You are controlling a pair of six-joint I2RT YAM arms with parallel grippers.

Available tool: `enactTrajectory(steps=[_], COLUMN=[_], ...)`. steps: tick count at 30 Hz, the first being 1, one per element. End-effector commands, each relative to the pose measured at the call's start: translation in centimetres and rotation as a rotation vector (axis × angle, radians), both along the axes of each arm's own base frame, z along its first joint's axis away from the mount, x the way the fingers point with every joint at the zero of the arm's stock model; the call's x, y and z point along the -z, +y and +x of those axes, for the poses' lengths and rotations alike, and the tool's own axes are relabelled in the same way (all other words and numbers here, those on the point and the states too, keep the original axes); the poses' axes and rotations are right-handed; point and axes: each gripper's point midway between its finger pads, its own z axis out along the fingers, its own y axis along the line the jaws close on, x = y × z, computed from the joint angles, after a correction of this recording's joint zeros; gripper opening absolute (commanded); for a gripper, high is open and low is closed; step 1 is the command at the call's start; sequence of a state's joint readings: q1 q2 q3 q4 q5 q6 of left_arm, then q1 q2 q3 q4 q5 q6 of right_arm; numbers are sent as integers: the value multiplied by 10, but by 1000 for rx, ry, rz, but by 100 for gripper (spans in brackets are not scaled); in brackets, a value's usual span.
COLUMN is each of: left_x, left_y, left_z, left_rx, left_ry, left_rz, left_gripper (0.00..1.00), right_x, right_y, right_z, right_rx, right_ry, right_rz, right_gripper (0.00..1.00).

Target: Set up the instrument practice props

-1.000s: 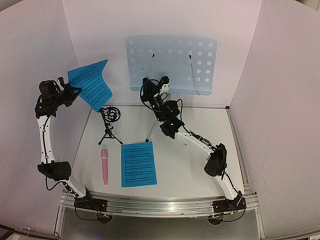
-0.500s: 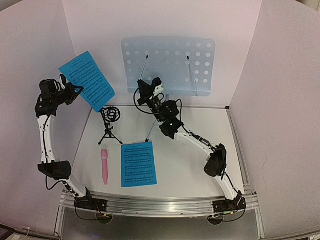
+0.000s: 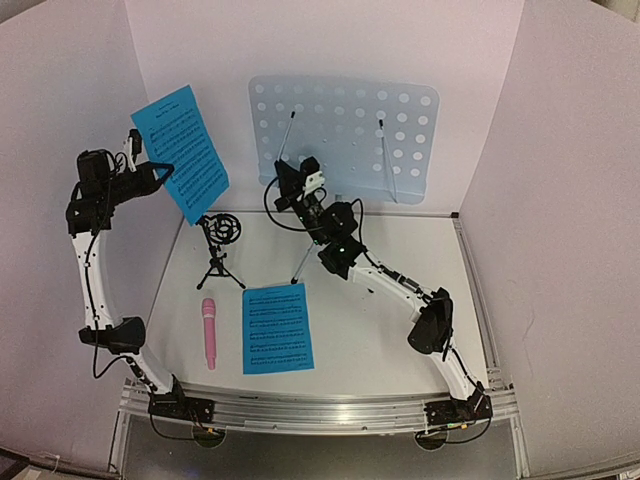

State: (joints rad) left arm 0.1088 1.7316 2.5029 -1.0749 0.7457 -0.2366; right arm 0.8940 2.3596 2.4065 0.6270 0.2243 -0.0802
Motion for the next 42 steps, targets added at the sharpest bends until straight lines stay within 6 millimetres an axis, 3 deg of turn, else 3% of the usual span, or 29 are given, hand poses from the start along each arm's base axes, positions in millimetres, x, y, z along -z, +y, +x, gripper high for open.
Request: enactTrajectory(steps=[1,7,15,23,27,42], left_x=[-10,-17,-50,-51,-58,-64], left_y=[-16,-51,-63,-67,-73,-83], left_z=[-25,-55,-89,-100,-96,-45], left_rx=[93,207,276,309,346,350], left_ry=[-113,-212,-291,-277,-267,-229], left_rz=[126,222,158,130,56,-75], left_gripper=[0,0,0,0,0,0], right_x=[-53,-51,-54,-55,-56,-56], right_y=[-25,-30,-32,-38,-36,-36], right_z=[-28,-23,-26,-22,-25,-28], right_rx=[-70,-64,-57,-41,-53,-71], right_ry=[-69,-70,-103,-88,-94,-90], right_rz=[107,82,61,89,84,81], right_gripper=[0,0,0,0,0,0])
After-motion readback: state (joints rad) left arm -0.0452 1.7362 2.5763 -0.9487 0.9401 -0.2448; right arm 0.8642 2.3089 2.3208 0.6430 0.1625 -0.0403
